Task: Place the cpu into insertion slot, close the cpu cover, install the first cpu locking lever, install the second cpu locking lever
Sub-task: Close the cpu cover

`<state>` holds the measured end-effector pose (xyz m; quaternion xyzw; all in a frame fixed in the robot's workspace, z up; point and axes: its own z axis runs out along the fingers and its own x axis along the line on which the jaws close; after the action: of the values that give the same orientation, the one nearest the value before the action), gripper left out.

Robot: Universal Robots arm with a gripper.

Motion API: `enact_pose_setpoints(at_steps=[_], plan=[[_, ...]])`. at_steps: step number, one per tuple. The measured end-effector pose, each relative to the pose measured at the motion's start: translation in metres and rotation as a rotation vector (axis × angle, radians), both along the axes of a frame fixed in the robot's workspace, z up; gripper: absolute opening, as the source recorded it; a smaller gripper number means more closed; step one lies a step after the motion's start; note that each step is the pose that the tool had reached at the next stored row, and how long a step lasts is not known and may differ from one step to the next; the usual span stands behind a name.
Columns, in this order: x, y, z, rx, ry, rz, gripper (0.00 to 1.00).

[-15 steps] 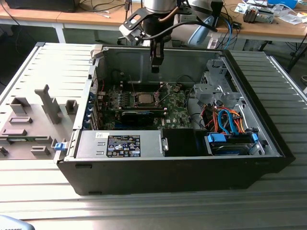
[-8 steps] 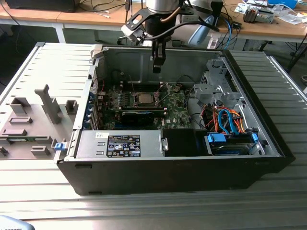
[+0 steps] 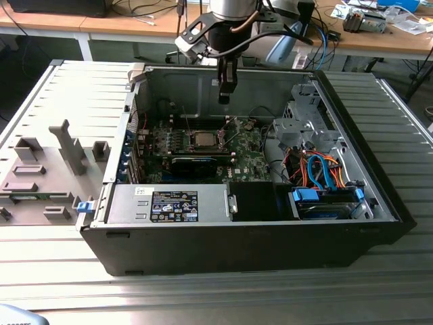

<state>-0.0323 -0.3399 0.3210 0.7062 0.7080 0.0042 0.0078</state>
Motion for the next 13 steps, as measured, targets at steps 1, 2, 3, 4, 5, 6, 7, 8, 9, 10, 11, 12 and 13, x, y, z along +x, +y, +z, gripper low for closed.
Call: enact_pose_setpoints(at_steps=[1,2,3,4,5,6,7,8,9,10,11,12,13], plan=[[0.0006,0.0,-0.0011,0.0001,-0.0001,0.0,0.11],[0.0009,0.0,-0.0017,0.0002,-0.0001,0.0,0.11],[0.0012,0.0,-0.0024,0.0002,0.0,0.0,0.11],[0.0015,0.0,-0.003,0.0001,0.0,0.0,0.11],[0.0021,0.0,-0.0035,0.0,0.0001,0.0,0.11],[0.0031,0.0,-0.0041,0.0,0.0001,0.0,0.11],[0.0037,0.0,-0.0044,0.0001,0.0001,0.0,0.11],[0.0044,0.0,-0.0048,0.0001,0.0001,0.0,0.11],[0.0051,0.0,-0.0051,0.0001,0.0001,0.0,0.11],[0.0057,0.0,-0.0054,0.0001,0.0001,0.0,0.11],[0.0062,0.0,-0.0057,0.0001,0.0001,0.0,0.11],[0.0074,0.0,-0.0063,0.0001,0.0001,0.0,0.11],[0.0085,0.0,-0.0068,0.0001,0.0001,0.0,0.11]])
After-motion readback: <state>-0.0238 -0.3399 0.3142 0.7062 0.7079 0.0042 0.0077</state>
